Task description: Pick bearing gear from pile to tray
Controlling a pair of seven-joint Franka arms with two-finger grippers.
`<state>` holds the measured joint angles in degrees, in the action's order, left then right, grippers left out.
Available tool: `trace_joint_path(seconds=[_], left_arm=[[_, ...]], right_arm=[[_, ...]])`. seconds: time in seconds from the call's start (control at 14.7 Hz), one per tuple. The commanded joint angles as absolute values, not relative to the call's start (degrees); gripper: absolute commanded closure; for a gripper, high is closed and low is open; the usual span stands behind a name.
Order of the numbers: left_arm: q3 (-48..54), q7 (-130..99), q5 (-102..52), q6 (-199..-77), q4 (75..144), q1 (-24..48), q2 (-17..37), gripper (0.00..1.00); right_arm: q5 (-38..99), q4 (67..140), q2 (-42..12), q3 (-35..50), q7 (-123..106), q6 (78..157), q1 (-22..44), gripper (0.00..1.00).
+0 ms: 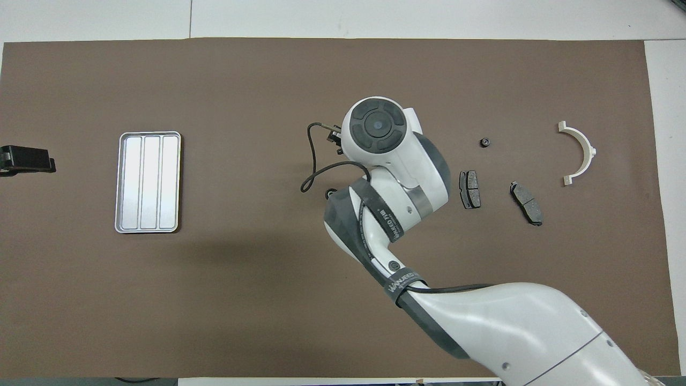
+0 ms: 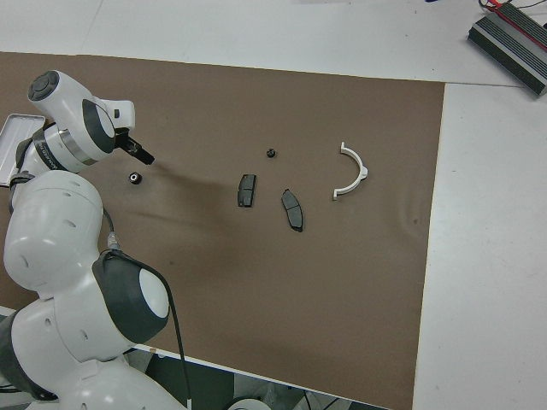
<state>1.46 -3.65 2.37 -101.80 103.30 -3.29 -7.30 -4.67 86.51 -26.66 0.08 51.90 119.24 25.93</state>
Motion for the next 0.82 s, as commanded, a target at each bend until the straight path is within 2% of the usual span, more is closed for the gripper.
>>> trace_joint_path(seconds=[0.0, 0.14, 0.41, 0.75], left_arm=[[2.02, -5.62, 1.50, -97.22, 104.59, -2.81, -9.40, 0.00], [2.11, -6.24, -1.73, -94.84, 106.68, -0.72, -10.80, 0.00], [2.20, -15.80, -3.25, -102.64, 110.04, 6.92, -10.47, 0.00], [2.11, -27.31, -1.24, -109.86, 108.82, 16.86, -1.78, 0.00]], right_arm=[[-2.91, 86.92, -24.44, 0.97, 39.07, 115.94, 19.97, 0.00], [-2.72, 87.01, -24.35, 0.88, 31.15, 115.40, 16.37, 0.00], [-2.90, 88.76, -24.35, 0.79, 20.41, 116.27, 10.56, 0.00], [-2.90, 92.29, -26.18, 0.70, 18.72, 122.68, 6.60, 0.05]])
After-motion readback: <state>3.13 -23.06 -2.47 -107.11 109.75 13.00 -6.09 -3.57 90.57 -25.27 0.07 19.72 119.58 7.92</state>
